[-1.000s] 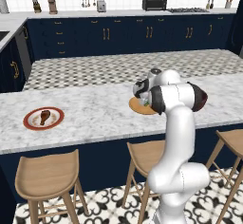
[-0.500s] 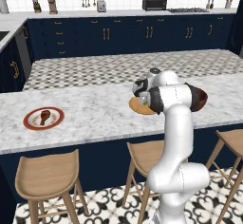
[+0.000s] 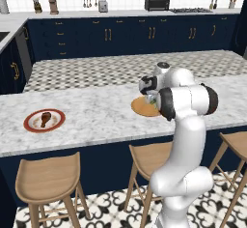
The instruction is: Pick the chicken drumstick and broccoli from their plates and place them in the bowl. Then put the bowl in the fridge.
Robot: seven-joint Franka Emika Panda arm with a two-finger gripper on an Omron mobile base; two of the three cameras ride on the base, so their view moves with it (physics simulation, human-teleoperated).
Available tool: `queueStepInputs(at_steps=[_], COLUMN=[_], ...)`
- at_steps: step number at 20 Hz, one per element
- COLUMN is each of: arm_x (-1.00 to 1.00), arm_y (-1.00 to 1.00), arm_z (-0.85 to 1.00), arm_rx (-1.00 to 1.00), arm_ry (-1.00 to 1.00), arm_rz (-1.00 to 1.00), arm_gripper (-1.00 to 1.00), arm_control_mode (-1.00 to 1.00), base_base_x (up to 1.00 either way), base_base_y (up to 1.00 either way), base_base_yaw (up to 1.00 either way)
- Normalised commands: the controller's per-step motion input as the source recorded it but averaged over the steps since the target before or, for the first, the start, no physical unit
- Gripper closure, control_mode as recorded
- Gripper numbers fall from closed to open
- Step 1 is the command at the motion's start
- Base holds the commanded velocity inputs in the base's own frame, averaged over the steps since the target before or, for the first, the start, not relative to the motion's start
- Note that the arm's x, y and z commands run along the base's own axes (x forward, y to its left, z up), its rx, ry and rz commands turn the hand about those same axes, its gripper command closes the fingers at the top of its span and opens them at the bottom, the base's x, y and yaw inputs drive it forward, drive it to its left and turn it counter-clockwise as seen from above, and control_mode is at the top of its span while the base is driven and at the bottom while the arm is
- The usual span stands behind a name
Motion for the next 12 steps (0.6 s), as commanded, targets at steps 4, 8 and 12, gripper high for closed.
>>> queueStepInputs(at_steps=[4, 8, 12], arm_x=[-0.75, -0.42, -0.44], arm_y=[0.08, -0.19, -0.51], arm_z=[1.0, 0.82, 0.69], arm_rx=[-0.1, 0.0, 0.01], arm_ry=[-0.05, 0.03, 0.04], arm_rz=[-0.2, -0.37, -0.36], arm_gripper=[1.0, 1.0, 1.0], arm_control_mode=[-1.0, -1.0, -1.0], base_base_x=[0.0, 0.0, 0.0], base_base_y=[0.0, 0.0, 0.0], base_base_yaw=[0.0, 0.0, 0.0])
